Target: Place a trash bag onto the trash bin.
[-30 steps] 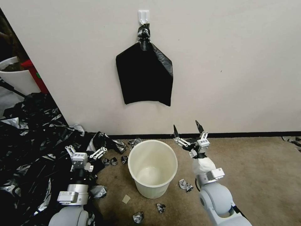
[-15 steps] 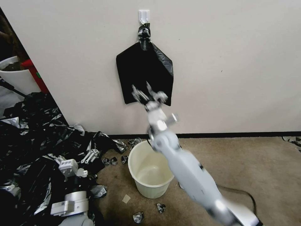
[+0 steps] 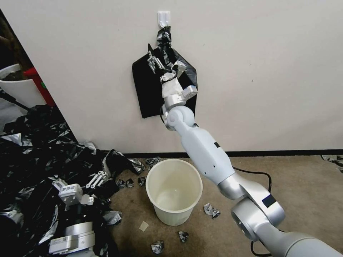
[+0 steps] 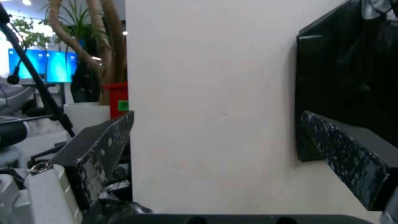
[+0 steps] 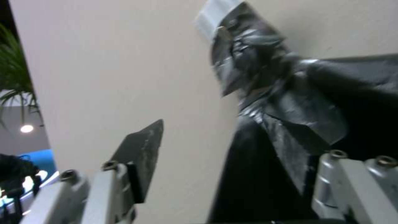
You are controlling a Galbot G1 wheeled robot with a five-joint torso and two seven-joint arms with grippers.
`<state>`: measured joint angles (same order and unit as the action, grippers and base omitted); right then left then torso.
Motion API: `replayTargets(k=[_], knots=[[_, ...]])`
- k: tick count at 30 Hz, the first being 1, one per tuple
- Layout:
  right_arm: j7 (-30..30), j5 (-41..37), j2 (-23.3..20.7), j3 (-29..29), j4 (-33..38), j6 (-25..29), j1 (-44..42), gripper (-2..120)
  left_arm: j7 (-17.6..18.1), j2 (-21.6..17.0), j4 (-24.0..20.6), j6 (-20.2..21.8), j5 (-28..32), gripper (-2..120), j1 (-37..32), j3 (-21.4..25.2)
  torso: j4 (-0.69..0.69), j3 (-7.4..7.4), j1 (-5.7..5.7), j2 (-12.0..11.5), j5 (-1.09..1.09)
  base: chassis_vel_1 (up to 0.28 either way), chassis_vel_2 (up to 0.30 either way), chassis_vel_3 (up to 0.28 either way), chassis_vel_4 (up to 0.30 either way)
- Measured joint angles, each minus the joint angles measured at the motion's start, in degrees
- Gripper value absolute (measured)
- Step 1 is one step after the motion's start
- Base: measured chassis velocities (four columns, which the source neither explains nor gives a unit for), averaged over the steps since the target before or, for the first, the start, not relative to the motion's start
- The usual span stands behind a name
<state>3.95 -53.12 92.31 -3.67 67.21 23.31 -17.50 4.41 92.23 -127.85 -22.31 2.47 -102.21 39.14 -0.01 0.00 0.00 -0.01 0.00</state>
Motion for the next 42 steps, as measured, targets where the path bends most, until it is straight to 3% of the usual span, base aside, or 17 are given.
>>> replayTargets(k=[2,6,17,42], knots=[[-0.4,0.9,0.0,-0.3,1.2,-0.1,-0.9,62,0.1,0.0,-0.1,0.0,0.0,100,-0.2,0.4,0.02,0.00,0.00,0.0,0.00,0.000,0.000,0.000,0.000],[-2.4,2.5,-0.1,0.0,2.0,-0.4,-1.6,70,0.5,0.0,-0.6,0.0,0.0,100,-0.7,0.8,0.01,0.00,0.00,0.0,0.00,0.000,0.000,0.000,0.000],[-7.4,4.0,-0.9,2.1,2.4,-1.3,-2.6,75,0.8,-0.1,-1.9,0.0,-0.4,100,-1.6,1.4,0.01,0.00,0.00,0.0,0.00,0.000,0.000,0.000,0.000],[-4.7,3.6,-0.1,2.4,-2.9,-0.9,1.4,80,1.1,-0.1,-0.4,0.1,-0.5,100,-0.9,2.0,0.01,-0.01,-0.01,0.0,0.00,0.000,0.000,0.000,0.000]])
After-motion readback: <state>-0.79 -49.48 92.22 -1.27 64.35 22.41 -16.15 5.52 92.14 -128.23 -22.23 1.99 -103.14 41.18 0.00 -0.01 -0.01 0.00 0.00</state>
